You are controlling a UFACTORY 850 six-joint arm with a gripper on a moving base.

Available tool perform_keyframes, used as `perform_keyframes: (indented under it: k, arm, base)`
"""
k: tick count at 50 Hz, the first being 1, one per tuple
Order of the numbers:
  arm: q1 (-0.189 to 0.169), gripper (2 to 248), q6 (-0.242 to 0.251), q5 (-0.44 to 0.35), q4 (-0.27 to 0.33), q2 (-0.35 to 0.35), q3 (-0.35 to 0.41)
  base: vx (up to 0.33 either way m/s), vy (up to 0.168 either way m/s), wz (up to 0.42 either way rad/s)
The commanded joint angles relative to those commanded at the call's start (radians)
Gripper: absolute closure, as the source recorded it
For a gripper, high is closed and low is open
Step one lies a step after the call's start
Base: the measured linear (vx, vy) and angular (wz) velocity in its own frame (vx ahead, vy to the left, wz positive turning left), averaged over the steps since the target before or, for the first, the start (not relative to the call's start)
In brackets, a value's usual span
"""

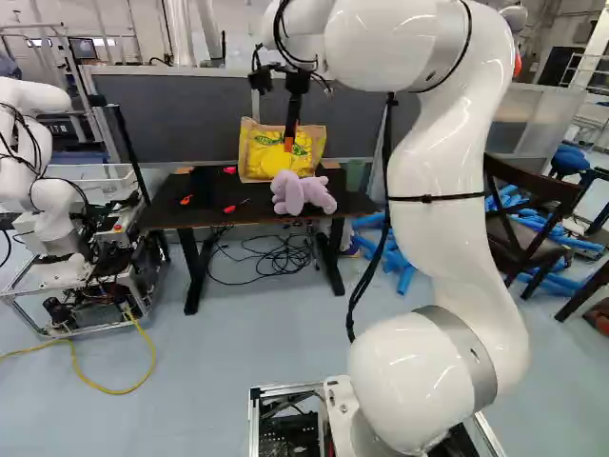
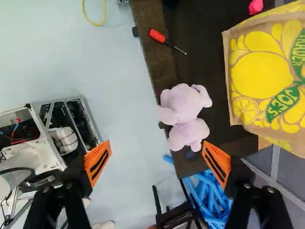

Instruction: Pick up the bag on the ground and place it on the table

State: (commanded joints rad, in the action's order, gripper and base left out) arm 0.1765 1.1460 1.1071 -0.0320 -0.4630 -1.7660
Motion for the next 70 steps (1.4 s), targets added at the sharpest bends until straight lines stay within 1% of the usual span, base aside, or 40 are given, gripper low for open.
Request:
perform_keyframes:
  k: [13,31,43,70]
  arm:
    - [-0.011,3,-0.073,-0.125,0.002,0.047,0.106]
    - [-0.03,3,-0.193,-0.333,0.005,0.125,0.282]
    - [-0.044,3,-0.283,-0.49,0.008,0.184,0.415]
    - [-0.077,3,-0.503,-0.869,0.014,0.326,0.737]
  base:
    - [0.0,0.0,0.0]
    - [0.0,0.0,0.0]
    - [0.0,0.0,0.0]
    - [0.0,0.0,0.0]
